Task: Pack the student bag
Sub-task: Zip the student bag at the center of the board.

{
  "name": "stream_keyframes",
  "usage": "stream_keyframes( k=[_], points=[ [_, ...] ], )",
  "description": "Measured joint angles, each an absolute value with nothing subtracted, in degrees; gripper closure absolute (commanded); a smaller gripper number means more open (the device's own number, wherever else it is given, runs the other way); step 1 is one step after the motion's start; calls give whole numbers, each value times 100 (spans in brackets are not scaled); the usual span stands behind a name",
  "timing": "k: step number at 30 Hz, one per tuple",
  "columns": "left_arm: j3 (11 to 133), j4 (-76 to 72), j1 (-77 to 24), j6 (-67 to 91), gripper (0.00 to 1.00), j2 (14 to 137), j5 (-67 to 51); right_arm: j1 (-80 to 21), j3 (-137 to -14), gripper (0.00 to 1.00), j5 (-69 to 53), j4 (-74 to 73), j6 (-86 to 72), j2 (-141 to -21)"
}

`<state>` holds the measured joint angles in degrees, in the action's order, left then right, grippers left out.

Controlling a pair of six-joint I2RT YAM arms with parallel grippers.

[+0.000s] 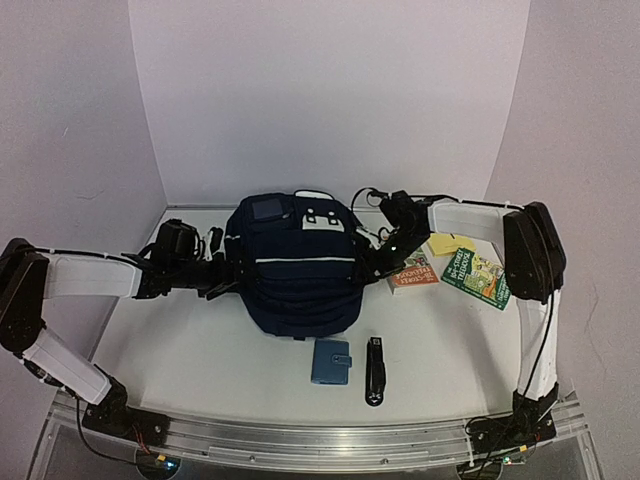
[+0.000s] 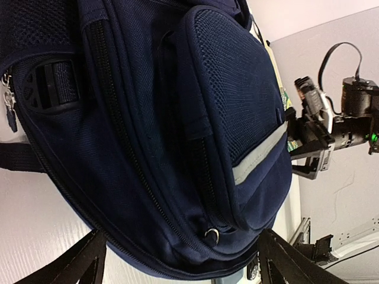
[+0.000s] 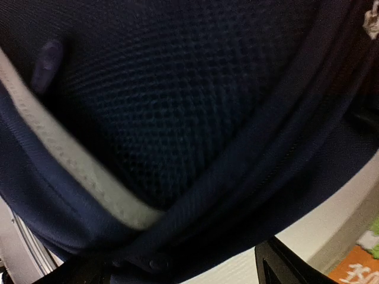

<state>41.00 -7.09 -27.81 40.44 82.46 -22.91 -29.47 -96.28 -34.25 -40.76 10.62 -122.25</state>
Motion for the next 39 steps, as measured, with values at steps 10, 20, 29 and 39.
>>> stream_keyframes(
  k=[10,20,29,39],
  points=[
    [4248,-629,-2722,4079,10,8564,-2206,-4140,-9327,18,-3755,-3575,798,-12248],
    [4858,62,-1755,4171,7,8753,-1569,-5018,-9617,15,-3802,-3487,871,-12147],
    [5067,605,-1671,3855,7,8577,-1554,-3697,-9564,27,-3155,-3321,929,-11422],
    [4572,707,-1681,3743,7,7844,-2055,-3531,-9426,33,-2617,-3291,1239,-11456]
  ],
)
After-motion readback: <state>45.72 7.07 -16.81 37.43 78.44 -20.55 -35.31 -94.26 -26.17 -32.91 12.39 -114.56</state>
